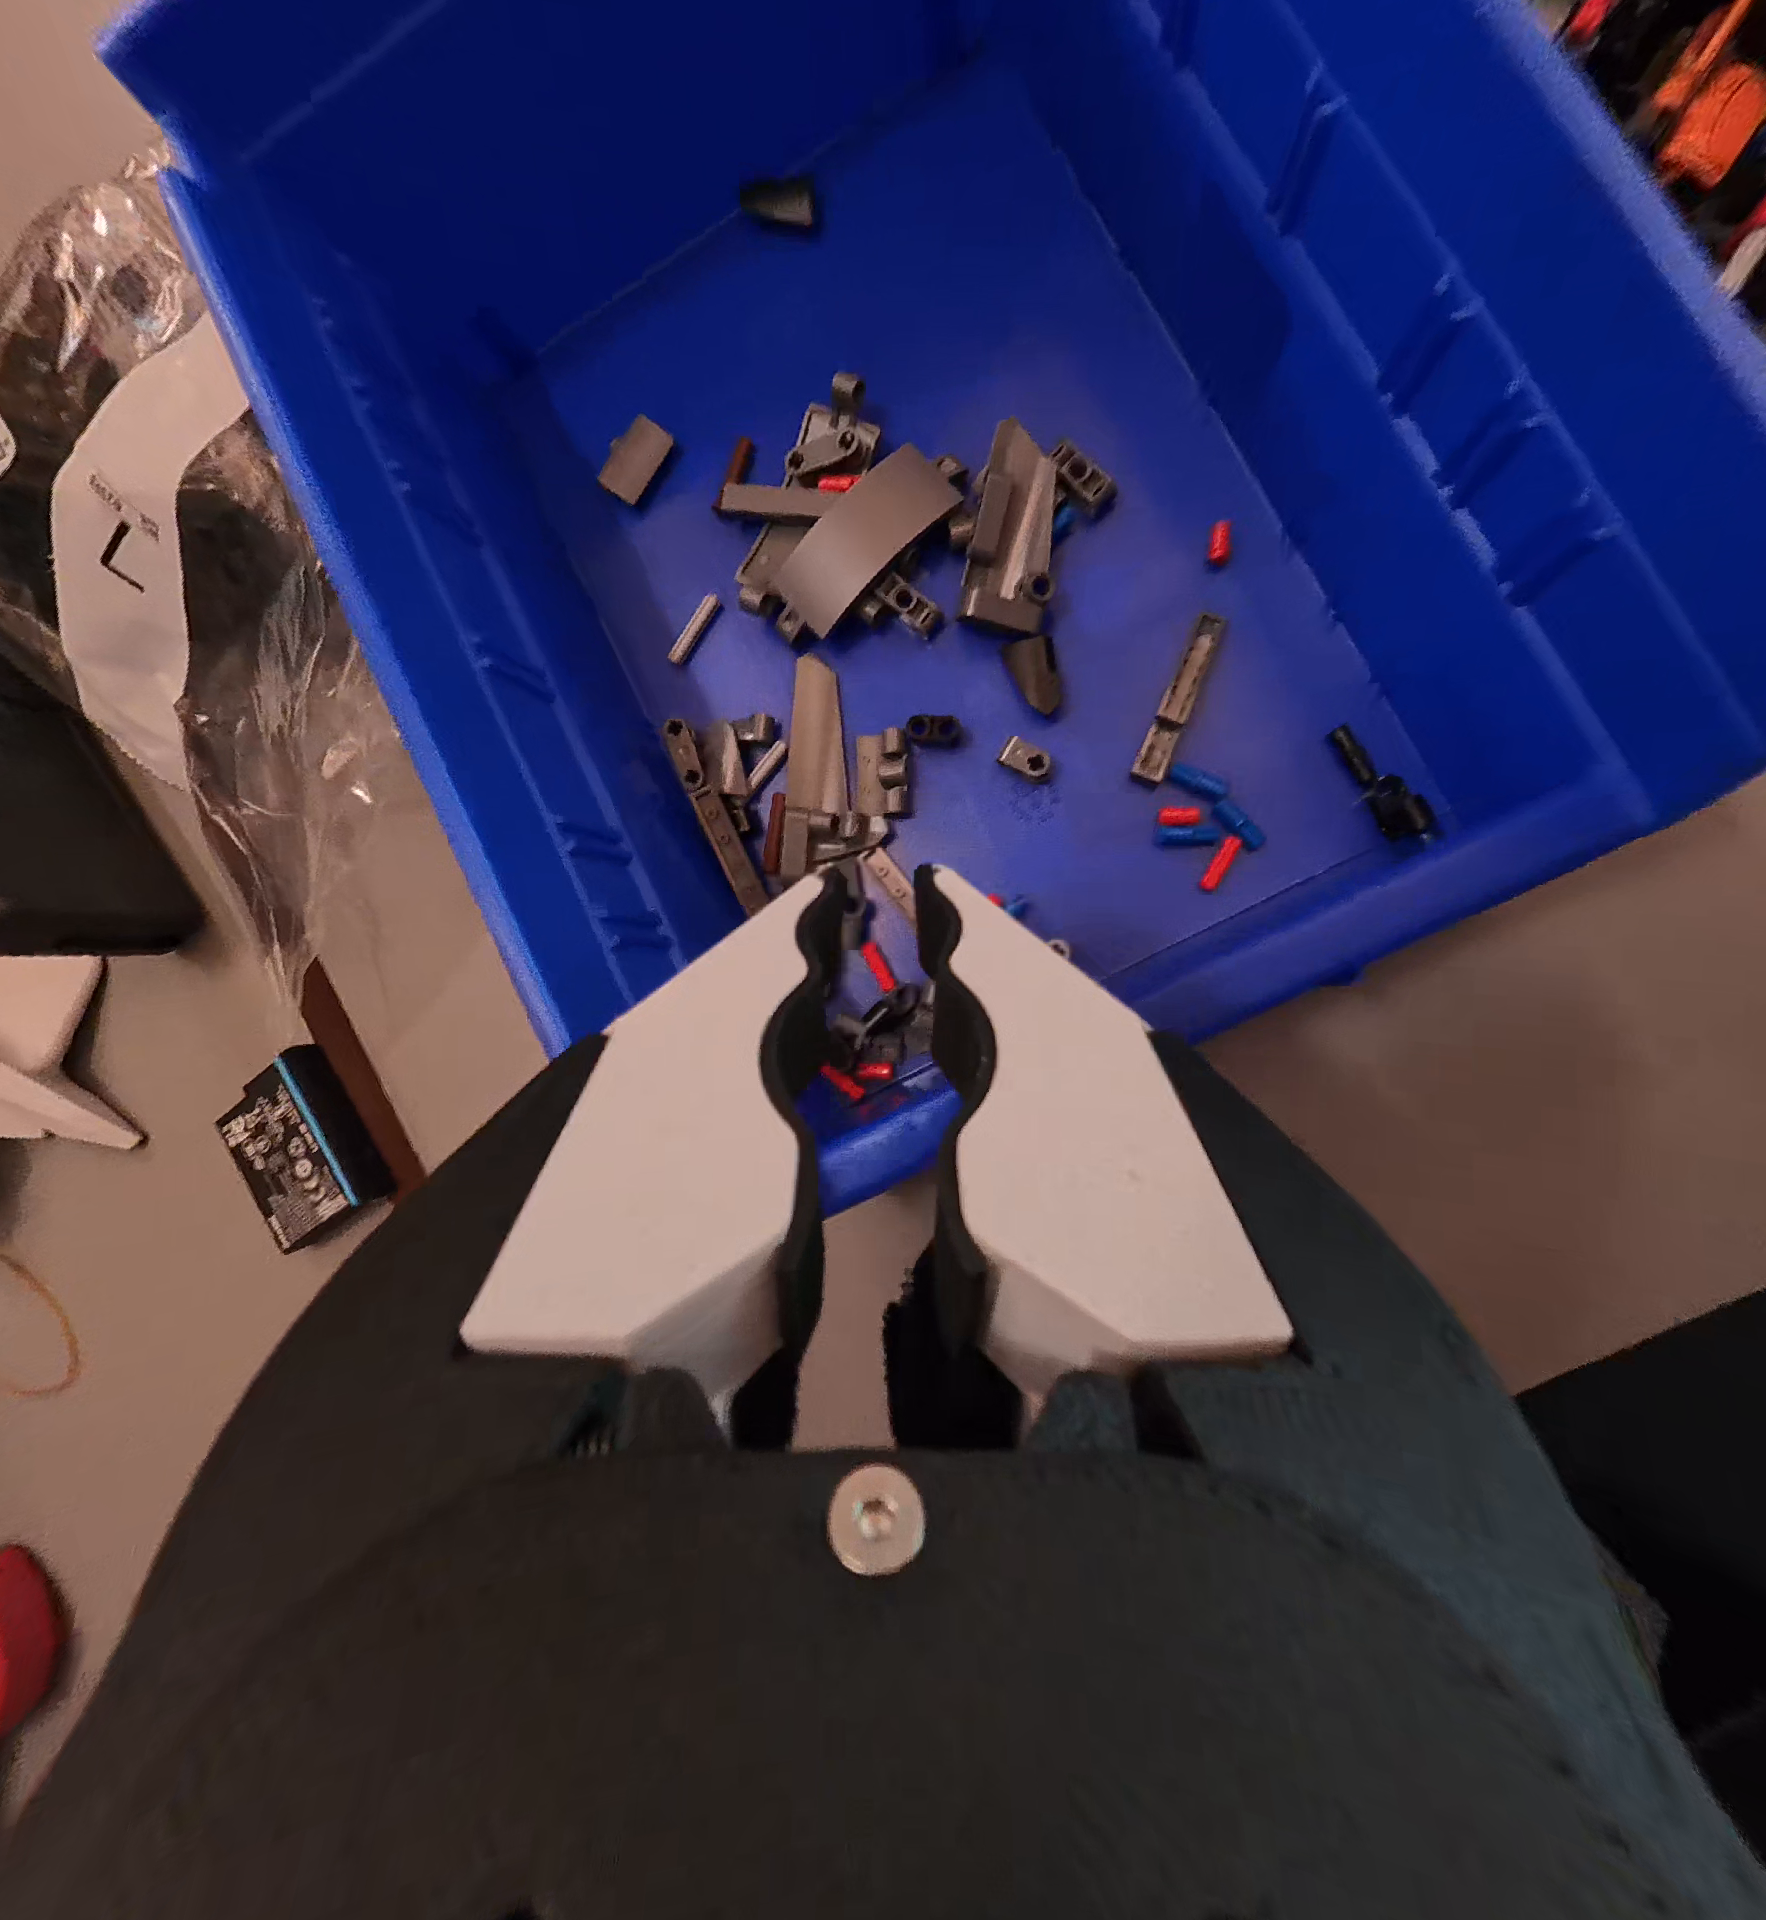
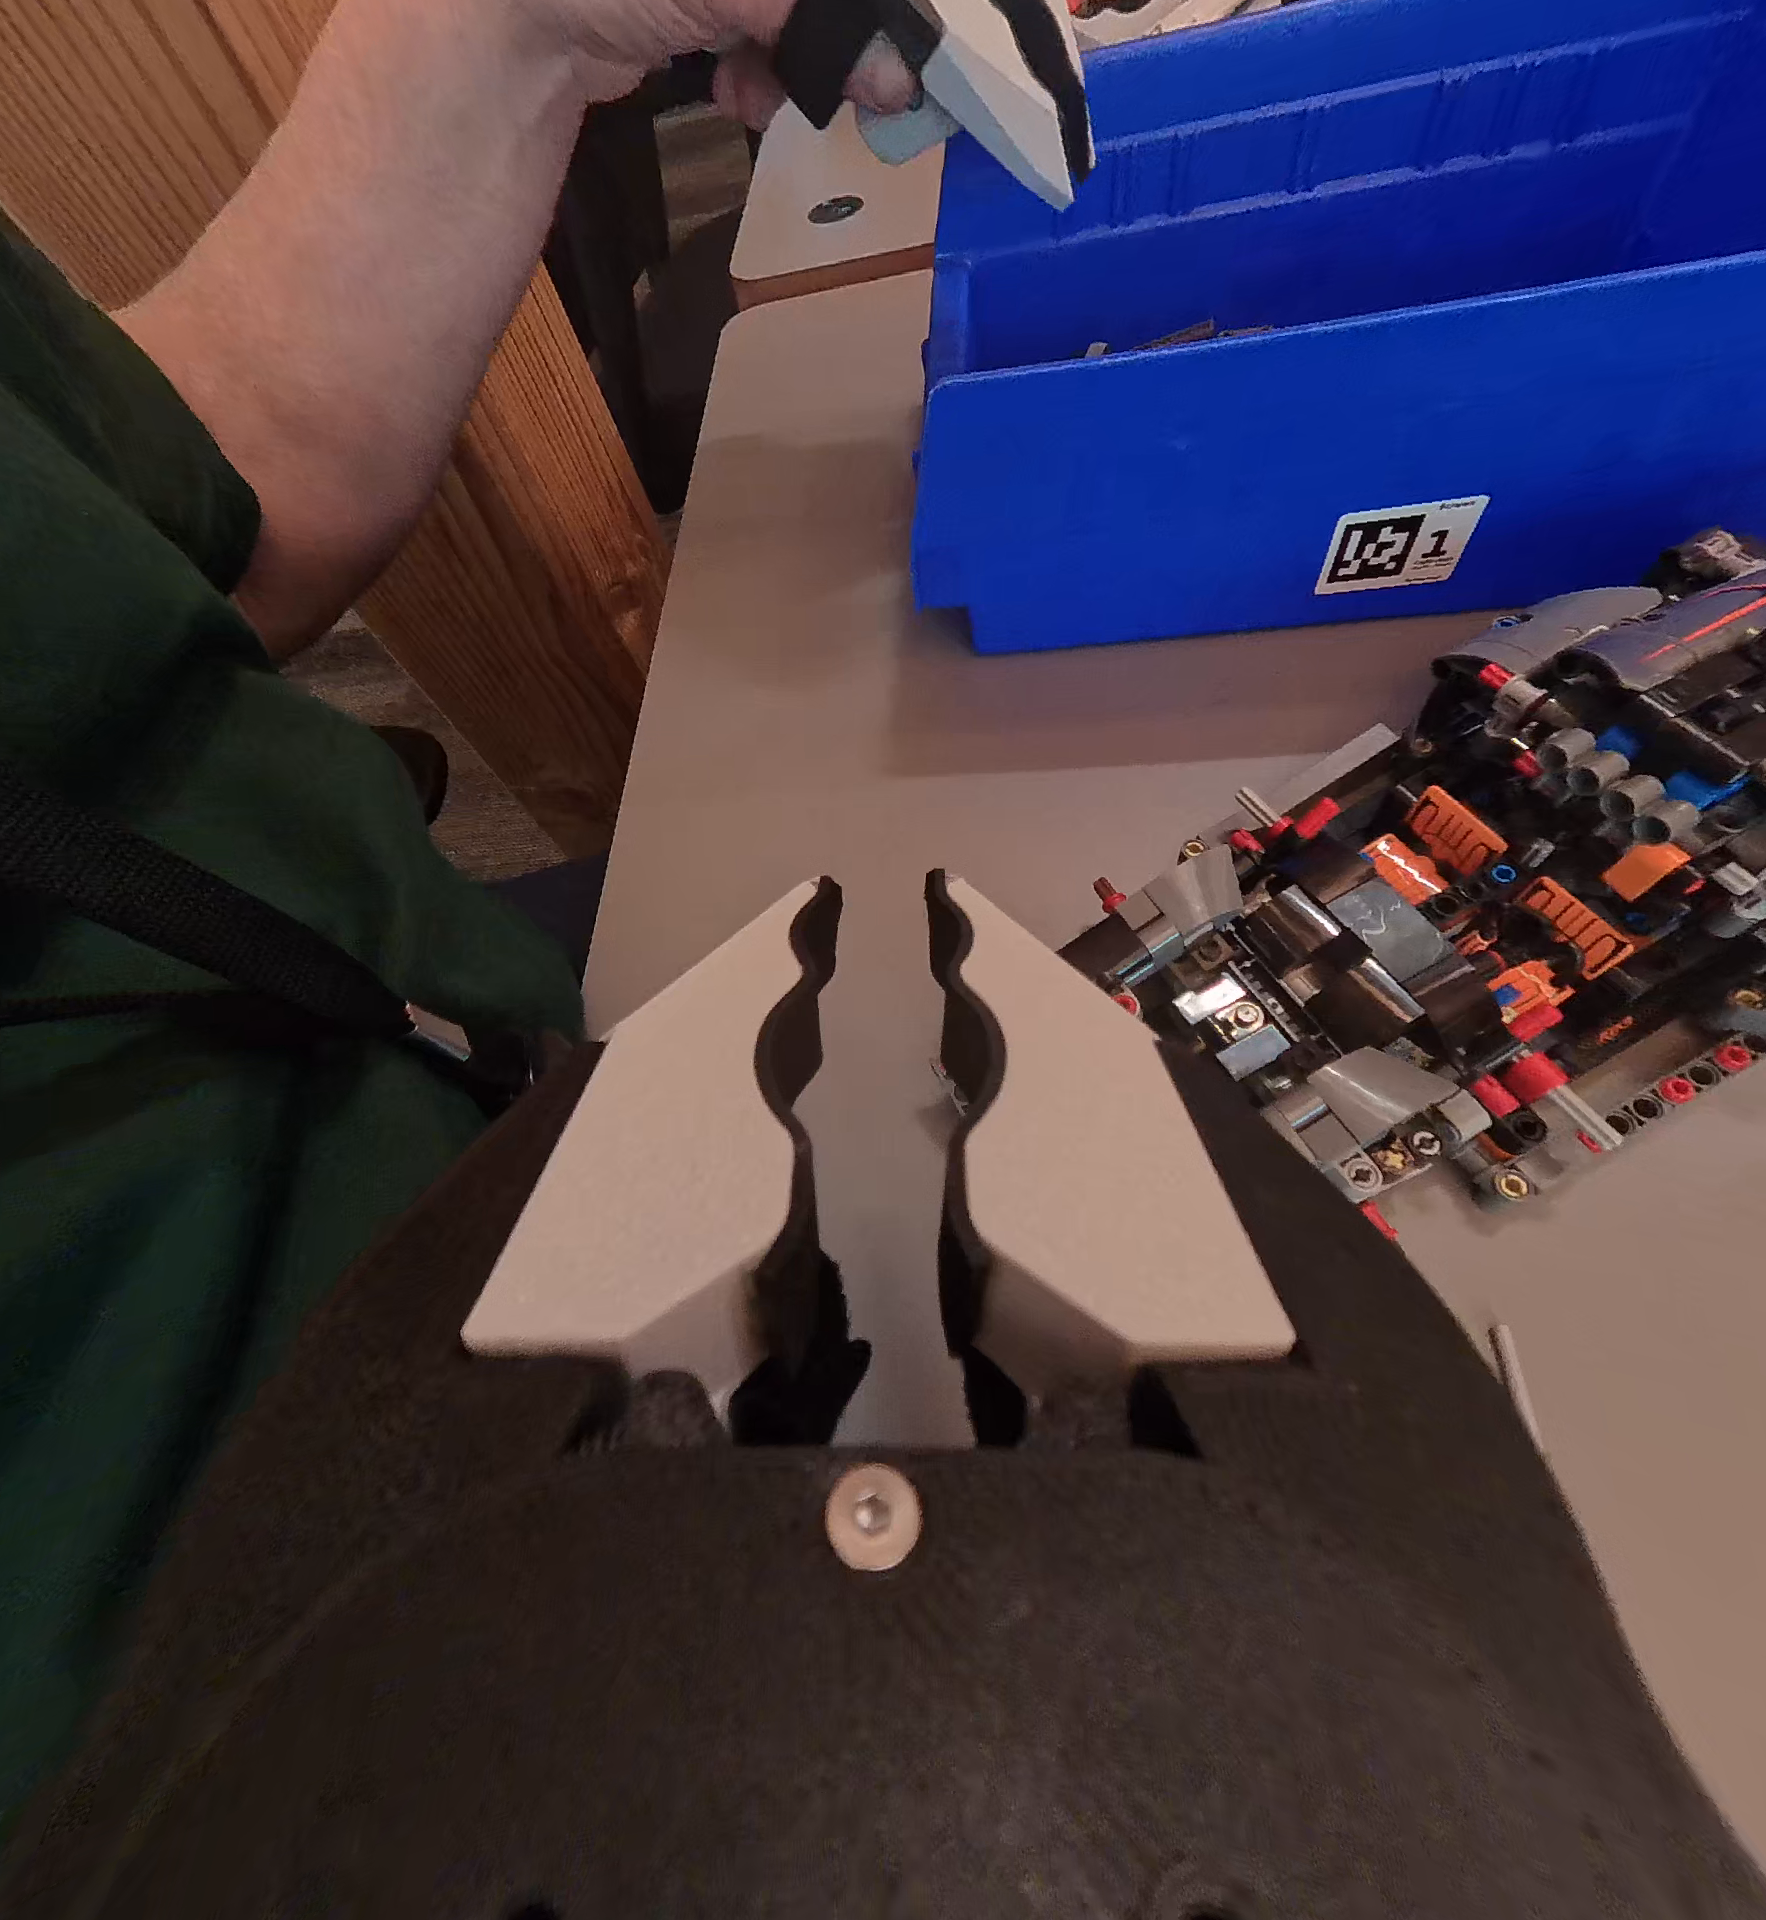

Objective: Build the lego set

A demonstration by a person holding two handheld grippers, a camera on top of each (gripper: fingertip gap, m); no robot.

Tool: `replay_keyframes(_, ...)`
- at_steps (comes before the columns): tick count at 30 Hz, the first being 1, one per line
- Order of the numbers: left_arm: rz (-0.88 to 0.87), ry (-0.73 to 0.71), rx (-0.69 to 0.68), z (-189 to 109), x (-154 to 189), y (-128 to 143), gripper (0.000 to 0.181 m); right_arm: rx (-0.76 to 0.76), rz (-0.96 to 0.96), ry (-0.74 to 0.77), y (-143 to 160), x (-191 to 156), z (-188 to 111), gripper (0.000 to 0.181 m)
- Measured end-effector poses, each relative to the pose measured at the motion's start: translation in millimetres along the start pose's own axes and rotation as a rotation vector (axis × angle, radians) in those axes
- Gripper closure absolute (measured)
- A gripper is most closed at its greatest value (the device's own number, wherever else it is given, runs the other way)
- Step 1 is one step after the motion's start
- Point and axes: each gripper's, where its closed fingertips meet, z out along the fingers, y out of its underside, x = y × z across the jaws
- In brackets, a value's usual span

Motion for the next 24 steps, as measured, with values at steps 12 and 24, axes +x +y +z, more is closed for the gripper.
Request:
replay_keyframes(12, 0.171, -0.007, -0.196, -2, -3, 15, 0.169, 0.011, 0.012, -0.019, 1, 2, 3, 0.165)
replay_keyframes(24, 0.414, 0.039, -0.501, 14, -1, 22, 0.167, 0.053, 0.022, -0.035, 3, 0, -3, 0.165)
